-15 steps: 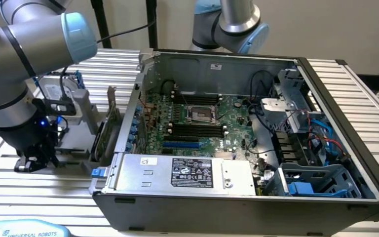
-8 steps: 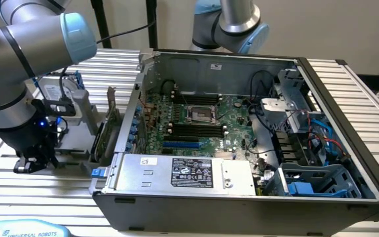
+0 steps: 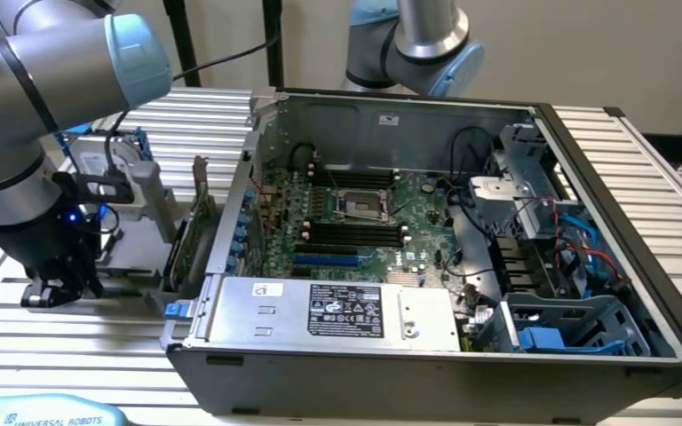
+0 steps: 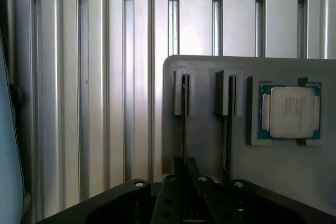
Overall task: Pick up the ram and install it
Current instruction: 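Pick up the ram and move it above insertion slot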
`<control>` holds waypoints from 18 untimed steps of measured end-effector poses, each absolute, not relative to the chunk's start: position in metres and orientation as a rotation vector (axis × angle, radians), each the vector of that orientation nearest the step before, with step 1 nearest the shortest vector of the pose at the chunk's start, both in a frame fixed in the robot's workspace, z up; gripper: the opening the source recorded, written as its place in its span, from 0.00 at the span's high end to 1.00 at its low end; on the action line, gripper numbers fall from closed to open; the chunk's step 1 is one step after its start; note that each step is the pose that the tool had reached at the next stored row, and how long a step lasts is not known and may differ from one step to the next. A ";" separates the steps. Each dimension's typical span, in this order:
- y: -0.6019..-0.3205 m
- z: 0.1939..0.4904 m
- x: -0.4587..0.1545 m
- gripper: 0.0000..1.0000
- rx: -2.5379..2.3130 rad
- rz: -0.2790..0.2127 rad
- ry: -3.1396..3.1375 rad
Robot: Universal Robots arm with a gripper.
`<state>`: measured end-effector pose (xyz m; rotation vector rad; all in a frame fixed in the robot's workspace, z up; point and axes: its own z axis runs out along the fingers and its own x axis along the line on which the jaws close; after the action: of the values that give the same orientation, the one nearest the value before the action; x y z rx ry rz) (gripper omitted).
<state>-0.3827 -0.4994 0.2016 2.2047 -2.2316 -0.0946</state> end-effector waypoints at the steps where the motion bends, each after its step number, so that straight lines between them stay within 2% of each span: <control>1: -0.499 0.204 -0.383 0.87 2.206 -0.095 -2.231; 18: -0.499 0.268 -0.377 0.87 2.239 -0.112 -2.210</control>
<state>-0.3766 -0.4994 0.2684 2.2392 -2.2105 -0.1122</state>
